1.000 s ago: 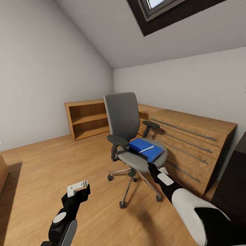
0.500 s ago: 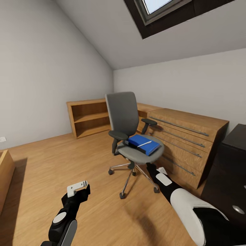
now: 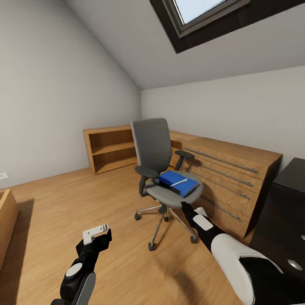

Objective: In the bedroom, organize the workspace by keeping the computer under the desk, ensuring the monitor is on the desk, placing the keyboard on the desk next to the monitor, placing the mouse on the desk next to the keyboard, moving the folder from the swivel chair onto the desk next to the mouse, stacking the notebook on top of the folder with the pen on top of the notebook, and positioning the swivel chair next to the desk.

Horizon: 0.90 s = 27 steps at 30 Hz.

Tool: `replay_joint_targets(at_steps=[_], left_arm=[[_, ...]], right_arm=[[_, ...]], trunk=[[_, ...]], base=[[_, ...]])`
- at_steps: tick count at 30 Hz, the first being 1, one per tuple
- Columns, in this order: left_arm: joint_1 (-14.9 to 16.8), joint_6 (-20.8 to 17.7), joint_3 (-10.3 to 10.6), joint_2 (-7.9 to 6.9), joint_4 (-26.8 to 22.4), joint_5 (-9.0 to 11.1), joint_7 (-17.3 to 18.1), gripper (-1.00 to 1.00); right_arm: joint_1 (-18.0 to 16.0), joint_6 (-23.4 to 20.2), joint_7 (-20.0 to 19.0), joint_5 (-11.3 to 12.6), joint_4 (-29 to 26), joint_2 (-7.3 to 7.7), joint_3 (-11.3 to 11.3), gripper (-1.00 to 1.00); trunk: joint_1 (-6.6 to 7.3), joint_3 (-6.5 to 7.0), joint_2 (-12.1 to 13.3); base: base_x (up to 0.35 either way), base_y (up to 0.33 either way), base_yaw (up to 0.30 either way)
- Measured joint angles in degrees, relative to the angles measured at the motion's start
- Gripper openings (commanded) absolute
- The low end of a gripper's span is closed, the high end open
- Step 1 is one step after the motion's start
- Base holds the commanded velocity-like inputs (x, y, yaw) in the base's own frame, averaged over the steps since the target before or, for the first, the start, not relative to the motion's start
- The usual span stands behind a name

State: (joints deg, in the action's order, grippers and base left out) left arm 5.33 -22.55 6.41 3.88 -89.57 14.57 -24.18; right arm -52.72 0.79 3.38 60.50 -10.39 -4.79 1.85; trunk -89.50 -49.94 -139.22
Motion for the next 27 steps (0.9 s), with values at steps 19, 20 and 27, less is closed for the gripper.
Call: replay_joint_targets(at_steps=[19, 20, 27], left_arm=[[0.0, 0.0, -0.1, 0.01, 0.1, 0.1, 0.0, 1.00], [0.0, 0.0, -0.1, 0.01, 0.1, 0.1, 0.0, 1.00], [0.0, 0.0, -0.3, -0.07, 3.0, 0.2, -0.1, 1.00]], right_arm=[[0.0, 0.1, 0.0, -0.1, 0.0, 0.02, 0.0, 1.00], [0.0, 0.1, 0.0, -0.1, 0.0, 0.02, 0.0, 1.00], [0.7, 1.6, 0.0, -4.2, 0.4, -0.16, 0.0, 1.00]], trunk=[[4.17, 3.41, 7.6], [4.39, 3.59, 8.0], [5.93, 4.84, 10.8]], base=[[-0.280, 0.000, 0.000], [-0.052, 0.000, 0.000], [-0.018, 0.000, 0.000]])
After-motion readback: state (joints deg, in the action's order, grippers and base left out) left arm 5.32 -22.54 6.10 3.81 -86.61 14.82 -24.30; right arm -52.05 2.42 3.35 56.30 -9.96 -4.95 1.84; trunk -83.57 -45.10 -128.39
